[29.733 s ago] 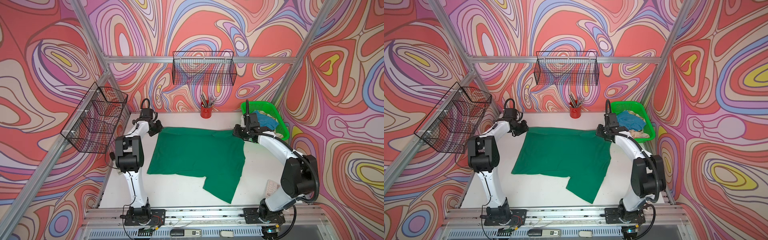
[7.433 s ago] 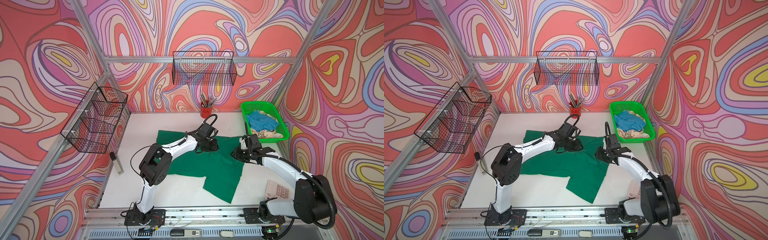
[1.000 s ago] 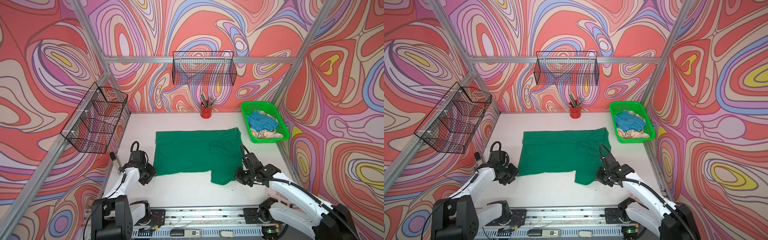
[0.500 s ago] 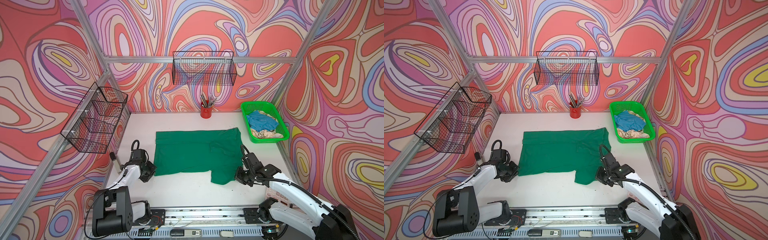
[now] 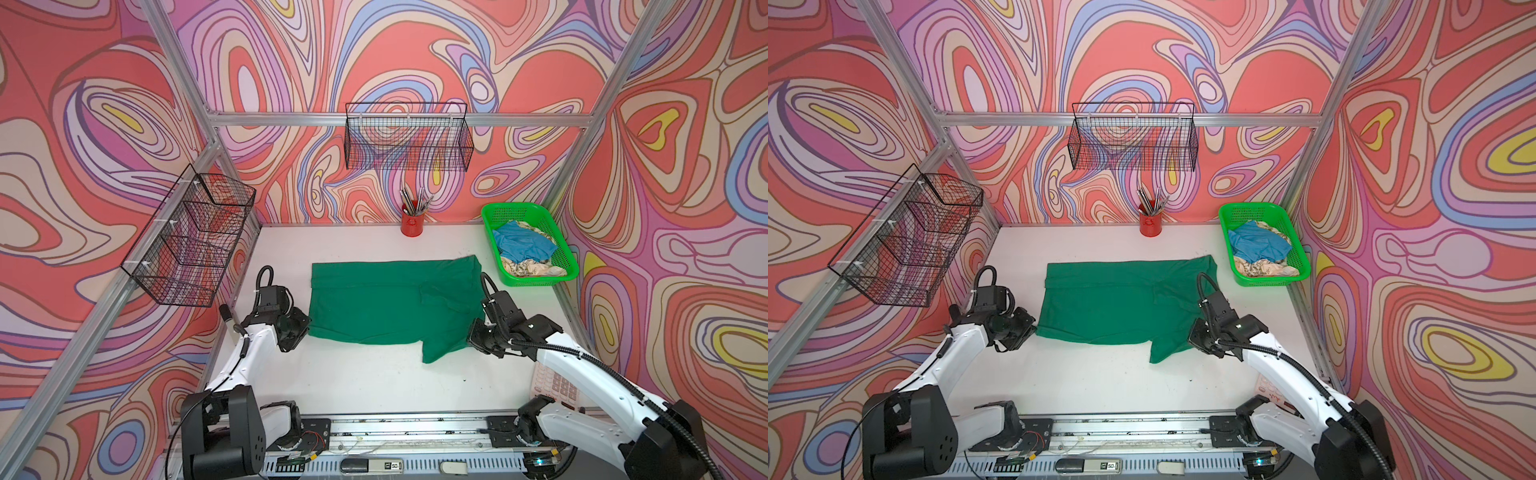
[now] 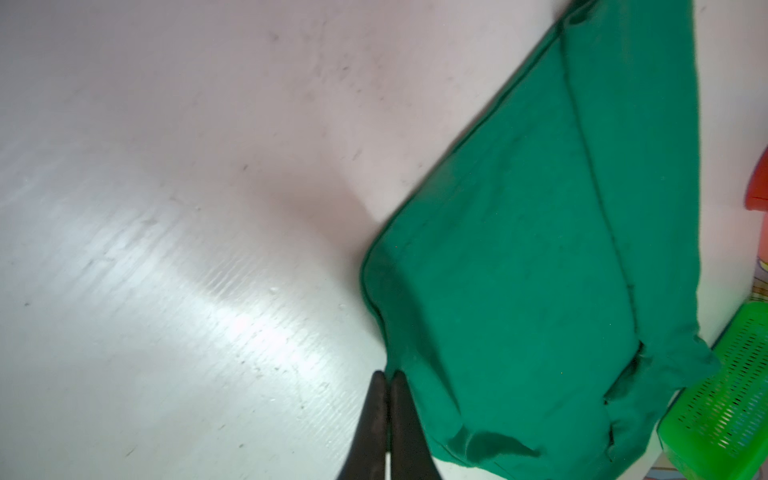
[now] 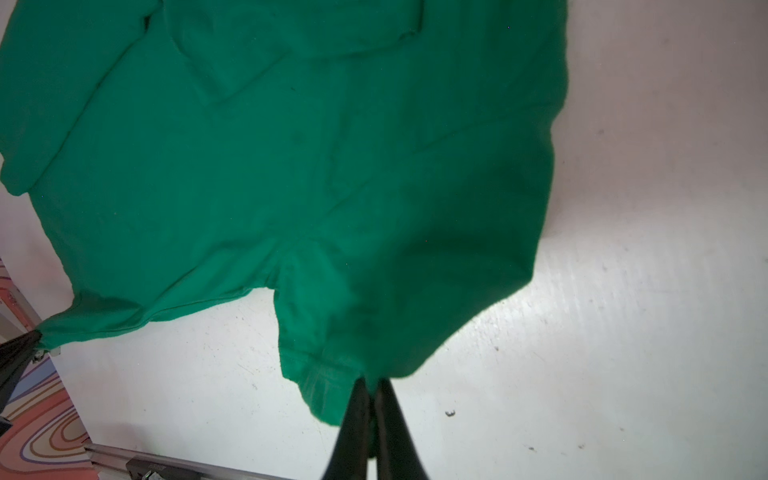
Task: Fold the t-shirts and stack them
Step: 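Grasp the near hem corners with both grippers and fold them toward the far edge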
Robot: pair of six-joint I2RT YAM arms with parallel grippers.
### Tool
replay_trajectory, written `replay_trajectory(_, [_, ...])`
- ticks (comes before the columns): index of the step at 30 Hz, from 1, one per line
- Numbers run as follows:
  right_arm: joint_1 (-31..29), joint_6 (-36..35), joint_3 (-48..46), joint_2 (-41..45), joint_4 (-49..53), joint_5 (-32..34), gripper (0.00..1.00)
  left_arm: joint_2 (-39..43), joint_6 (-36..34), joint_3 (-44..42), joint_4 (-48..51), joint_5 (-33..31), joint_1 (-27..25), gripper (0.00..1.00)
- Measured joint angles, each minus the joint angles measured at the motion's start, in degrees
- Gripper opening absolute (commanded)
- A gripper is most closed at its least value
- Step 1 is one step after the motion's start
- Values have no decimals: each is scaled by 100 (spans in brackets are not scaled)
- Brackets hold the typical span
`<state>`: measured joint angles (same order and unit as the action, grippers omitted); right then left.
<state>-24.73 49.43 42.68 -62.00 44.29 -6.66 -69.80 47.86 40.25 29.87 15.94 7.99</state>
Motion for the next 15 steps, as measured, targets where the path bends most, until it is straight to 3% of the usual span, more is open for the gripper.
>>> replay_trajectory(7, [887,-708,612,-586,-9,-24,0,-761,-4,734,-216,354,-2,0])
replay_trajectory(15, [1344,-1414,1517,-1596,-323,-28,0,-1716,-68,1495,-433,638,-164,0])
